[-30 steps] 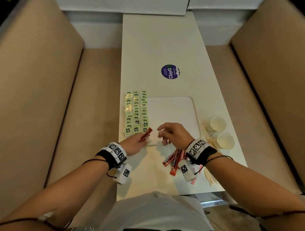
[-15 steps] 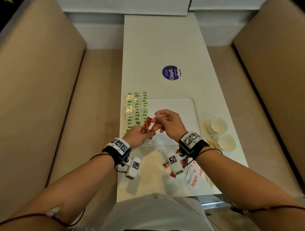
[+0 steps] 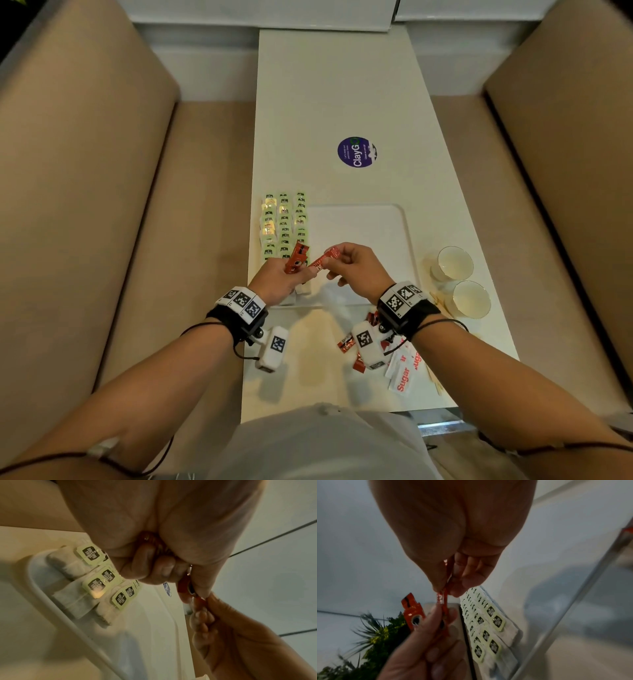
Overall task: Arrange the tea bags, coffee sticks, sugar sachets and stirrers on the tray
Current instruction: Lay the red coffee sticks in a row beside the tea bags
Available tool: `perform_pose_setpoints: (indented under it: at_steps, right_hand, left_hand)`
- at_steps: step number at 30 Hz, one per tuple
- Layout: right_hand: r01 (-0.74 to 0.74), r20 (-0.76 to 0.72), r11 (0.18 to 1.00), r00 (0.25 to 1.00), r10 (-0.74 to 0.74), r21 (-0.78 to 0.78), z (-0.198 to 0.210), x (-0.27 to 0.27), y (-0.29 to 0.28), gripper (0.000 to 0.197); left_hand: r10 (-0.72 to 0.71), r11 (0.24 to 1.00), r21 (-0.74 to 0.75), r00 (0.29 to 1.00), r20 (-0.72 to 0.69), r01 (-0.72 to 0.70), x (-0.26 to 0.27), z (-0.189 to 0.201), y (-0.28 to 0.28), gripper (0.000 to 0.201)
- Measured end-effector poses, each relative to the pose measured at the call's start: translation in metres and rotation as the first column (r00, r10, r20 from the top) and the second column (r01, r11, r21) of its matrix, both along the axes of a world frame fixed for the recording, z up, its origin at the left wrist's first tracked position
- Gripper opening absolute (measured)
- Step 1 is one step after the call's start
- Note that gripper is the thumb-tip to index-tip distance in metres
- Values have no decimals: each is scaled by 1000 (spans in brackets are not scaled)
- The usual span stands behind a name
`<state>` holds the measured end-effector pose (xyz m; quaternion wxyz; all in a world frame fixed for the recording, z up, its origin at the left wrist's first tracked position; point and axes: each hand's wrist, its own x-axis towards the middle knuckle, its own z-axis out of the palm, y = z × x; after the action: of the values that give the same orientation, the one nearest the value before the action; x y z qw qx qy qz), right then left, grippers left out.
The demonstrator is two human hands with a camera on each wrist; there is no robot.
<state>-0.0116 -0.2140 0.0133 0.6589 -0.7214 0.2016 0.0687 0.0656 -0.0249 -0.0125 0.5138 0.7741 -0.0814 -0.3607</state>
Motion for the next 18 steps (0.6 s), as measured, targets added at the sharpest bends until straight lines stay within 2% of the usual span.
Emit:
perform_pose_setpoints:
  at_steps: [3,7,11,15,18]
  right_hand:
    - [-45,14,999,999,45,-21,0,4,0,5]
    - [-175,26,971,983,181,-161,1,7,6,25]
    - [-154,46,985,986,158,-83,3,9,9,16]
    - [-216,-30,976,976,216,2,7,6,15,12]
    - [-259,-103,966,960,259,6,9,3,17,31]
  left_hand:
    - [-20,1000,-3,999,27,20,-4,-1,-1,46]
    - [40,997,-59,999,-12,-41,-10,-1,-6,35]
    - [122,984,-122,991,-46,-127,-12,4,-8,24]
    - [165,975,-151,986,-2,-163,-5,6,-5,17]
    - [164,976,-159,984,72,-151,0,8,-6,15]
